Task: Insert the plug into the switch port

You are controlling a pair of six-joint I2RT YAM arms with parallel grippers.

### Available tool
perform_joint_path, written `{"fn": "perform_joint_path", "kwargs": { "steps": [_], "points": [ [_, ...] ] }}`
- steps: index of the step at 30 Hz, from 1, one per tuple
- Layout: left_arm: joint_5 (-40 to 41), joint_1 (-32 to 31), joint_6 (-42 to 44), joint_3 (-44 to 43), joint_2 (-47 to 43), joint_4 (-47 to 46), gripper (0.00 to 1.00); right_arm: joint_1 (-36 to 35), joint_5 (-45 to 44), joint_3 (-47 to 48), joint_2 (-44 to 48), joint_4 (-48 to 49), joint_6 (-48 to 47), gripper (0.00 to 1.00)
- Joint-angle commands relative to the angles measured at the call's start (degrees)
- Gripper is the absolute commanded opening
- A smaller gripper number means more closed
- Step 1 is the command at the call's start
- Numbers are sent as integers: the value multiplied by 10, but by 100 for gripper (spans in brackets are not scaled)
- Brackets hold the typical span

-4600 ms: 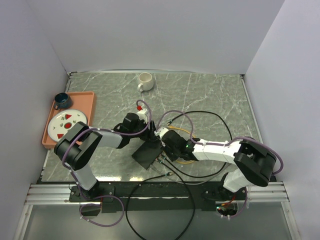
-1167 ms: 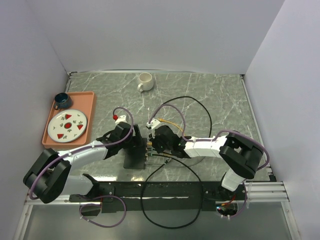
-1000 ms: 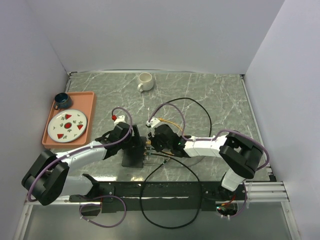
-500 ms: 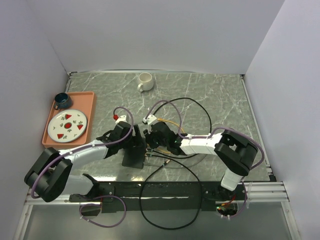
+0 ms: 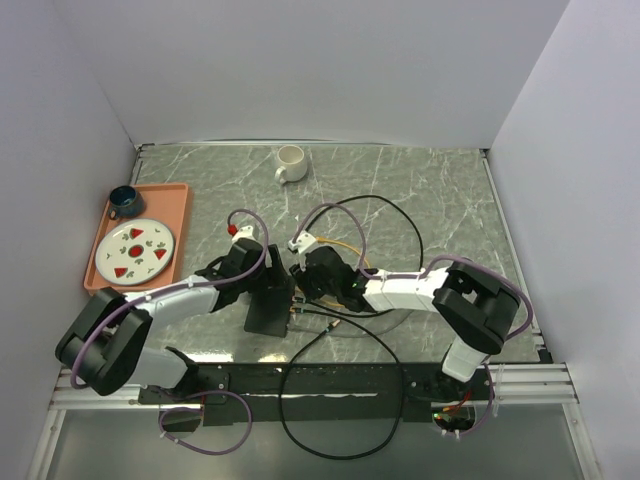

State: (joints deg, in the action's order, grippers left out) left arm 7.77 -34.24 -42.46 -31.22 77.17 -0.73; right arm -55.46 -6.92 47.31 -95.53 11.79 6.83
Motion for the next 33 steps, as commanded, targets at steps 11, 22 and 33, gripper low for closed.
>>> {"fn": "perform_joint_path", "kwargs": {
  "steps": [11,22,33],
  "points": [
    [-39,8,21,-20,58,-15,96,2,26,-35,41,0,-9,41],
    [-70,9,28,-16,61,-37,94,3,24,-18,5,-5,-5,17],
    [-97,9,35,-13,71,-57,93,1,20,-7,-7,-10,-3,29]
  ]
}}
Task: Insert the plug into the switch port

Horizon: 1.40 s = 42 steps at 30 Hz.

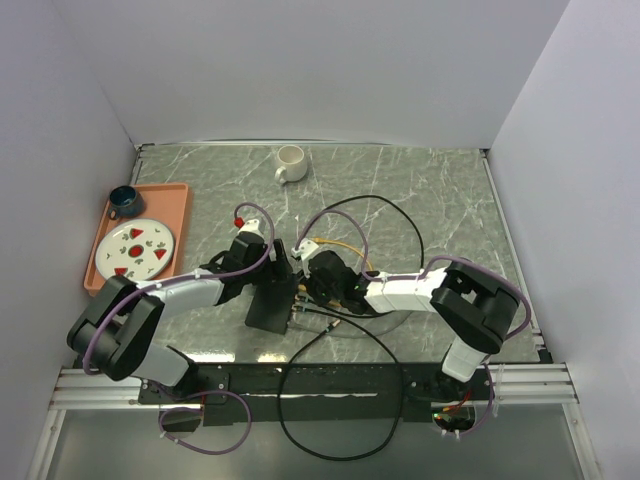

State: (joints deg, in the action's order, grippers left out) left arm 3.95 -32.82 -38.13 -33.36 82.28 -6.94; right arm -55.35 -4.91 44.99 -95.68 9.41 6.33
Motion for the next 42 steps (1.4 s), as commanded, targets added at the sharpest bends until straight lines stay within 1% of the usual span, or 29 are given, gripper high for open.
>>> {"fn": "perform_joint_path", "kwargs": {
  "steps": [1,3,5,7,8,9,11,14,18,22,26,39,42],
  "points": [
    [-59,-5,-8,8,22,4,93,0,4,15,-2,14,1,31],
    [-60,-5,-7,6,25,6,93,1,8,9,5,18,1,33],
    [-63,-5,-6,4,27,4,93,1,9,5,6,22,1,33],
    [-66,-5,-5,3,31,2,93,0,9,5,1,22,-1,23],
    [-69,-5,-4,1,32,1,93,1,9,8,-1,19,-1,19],
    [-71,-5,-3,1,33,0,93,0,10,11,-4,18,-1,9],
    [-82,-5,2,-2,37,-2,93,0,15,12,-6,19,-2,0],
    [-94,-5,11,1,38,-13,92,0,12,13,-7,24,-2,0],
    [-147,-6,25,4,39,-35,90,1,7,12,-9,30,-3,0],
    [-183,-8,31,11,38,-54,86,0,-1,13,-7,35,-1,0],
    [-199,-19,24,17,31,-63,85,1,-3,20,-8,41,-4,0],
    [-211,-77,-24,39,38,-98,75,1,0,77,-20,57,-17,0],
    [-213,-88,-31,41,40,-105,75,2,3,89,-23,59,-19,0]
  ]
}}
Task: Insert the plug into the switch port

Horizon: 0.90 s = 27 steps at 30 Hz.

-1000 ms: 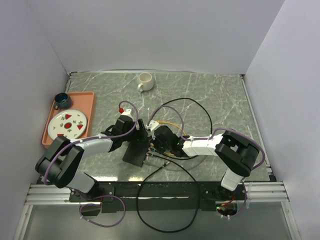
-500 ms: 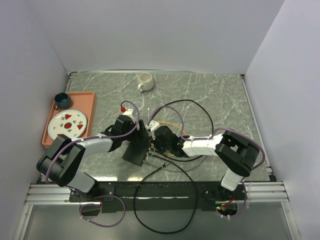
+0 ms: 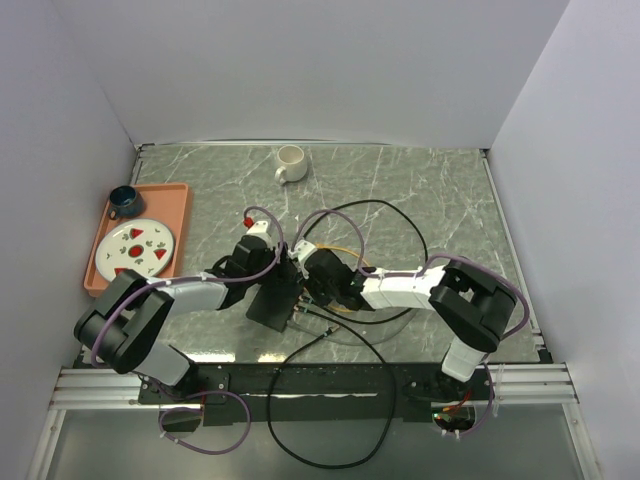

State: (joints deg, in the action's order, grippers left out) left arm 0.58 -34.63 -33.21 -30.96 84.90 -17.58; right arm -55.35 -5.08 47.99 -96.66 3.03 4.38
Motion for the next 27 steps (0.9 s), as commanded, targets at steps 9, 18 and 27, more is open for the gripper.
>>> {"fn": "perform_joint_path", "kwargs": {
  "steps": [9,18,27],
  "points": [
    [-129,-82,-79,4,4,40,78,2,6,61,-13,113,0,0],
    [-15,-36,-67,-30,-7,122,97,2,4,28,-3,81,36,6],
    [-8,17,-48,-60,-24,156,99,1,-11,4,28,61,41,33]
  ]
}}
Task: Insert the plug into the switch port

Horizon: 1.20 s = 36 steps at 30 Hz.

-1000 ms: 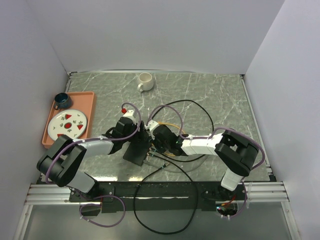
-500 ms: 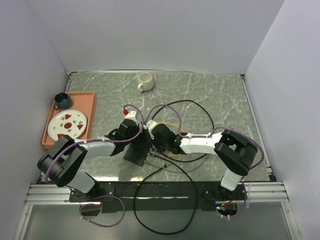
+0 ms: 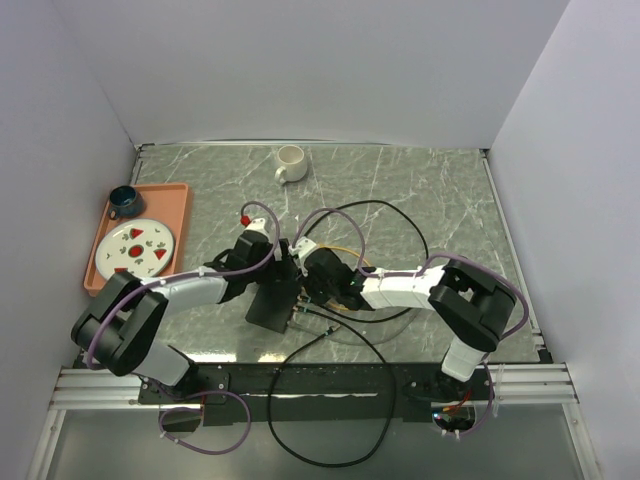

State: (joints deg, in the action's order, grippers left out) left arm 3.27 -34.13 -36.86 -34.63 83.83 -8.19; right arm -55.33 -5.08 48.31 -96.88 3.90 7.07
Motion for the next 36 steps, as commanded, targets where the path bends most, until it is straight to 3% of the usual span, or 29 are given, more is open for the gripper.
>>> {"fn": "perform_joint_path", "kwargs": {
  "steps": [1,8,11,12,23,36],
  "points": [
    [-34,14,-9,-26,-14,65,99,2,-13,2,30,45,14,35],
    [-17,40,0,-54,-52,97,97,1,-23,-1,44,28,15,50],
    [-10,48,9,-62,-80,109,97,1,-33,-9,61,28,16,59],
    [-2,49,15,-66,-89,113,97,0,-35,-13,67,28,16,66],
    [20,49,64,-66,-256,112,97,2,-85,-15,236,0,-3,98],
    [58,49,75,-75,-334,118,97,2,-125,-23,398,-30,-20,99]
  ]
}}
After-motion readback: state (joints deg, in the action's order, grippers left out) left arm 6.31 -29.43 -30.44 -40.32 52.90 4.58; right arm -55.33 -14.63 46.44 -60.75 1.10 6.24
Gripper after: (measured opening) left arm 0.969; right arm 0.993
